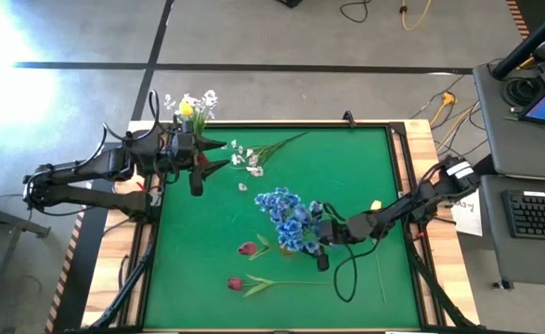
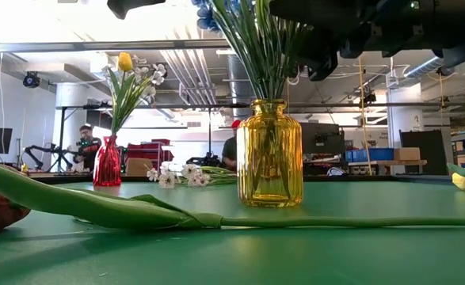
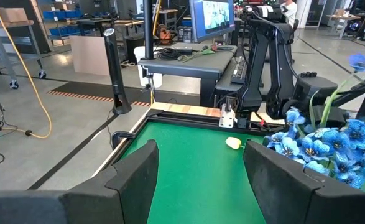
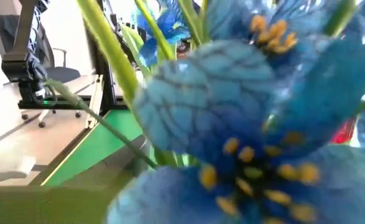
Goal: Sort flowers into vase by color
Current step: Put the blue flowers into the yellow vase
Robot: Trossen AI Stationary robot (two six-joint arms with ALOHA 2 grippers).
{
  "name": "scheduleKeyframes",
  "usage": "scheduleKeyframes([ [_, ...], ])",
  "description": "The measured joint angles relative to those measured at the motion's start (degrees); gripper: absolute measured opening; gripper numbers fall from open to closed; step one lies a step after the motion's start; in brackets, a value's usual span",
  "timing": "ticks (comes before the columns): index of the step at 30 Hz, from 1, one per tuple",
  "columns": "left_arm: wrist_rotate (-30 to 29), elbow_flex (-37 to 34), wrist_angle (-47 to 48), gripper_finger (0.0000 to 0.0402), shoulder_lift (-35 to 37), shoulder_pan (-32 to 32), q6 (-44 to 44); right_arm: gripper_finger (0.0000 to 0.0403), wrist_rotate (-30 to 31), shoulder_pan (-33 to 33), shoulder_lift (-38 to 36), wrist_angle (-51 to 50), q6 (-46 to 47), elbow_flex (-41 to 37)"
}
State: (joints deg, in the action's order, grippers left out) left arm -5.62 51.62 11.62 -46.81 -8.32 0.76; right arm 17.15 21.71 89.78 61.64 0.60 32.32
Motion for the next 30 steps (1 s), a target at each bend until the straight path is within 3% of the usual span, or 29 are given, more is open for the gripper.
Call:
scheduleKeyframes([
  [8, 0.0, 0.0, 0.0, 0.0221, 0.0, 0.0, 0.0, 0.0267, 0.0, 0.0, -4.4, -8.7, 4.5, 0.0],
  [30, 0.0, 0.0, 0.0, 0.0221, 0.0, 0.0, 0.0, 0.0255, -4.1, 0.2, -18.3, -28.6, 17.0, 0.0],
])
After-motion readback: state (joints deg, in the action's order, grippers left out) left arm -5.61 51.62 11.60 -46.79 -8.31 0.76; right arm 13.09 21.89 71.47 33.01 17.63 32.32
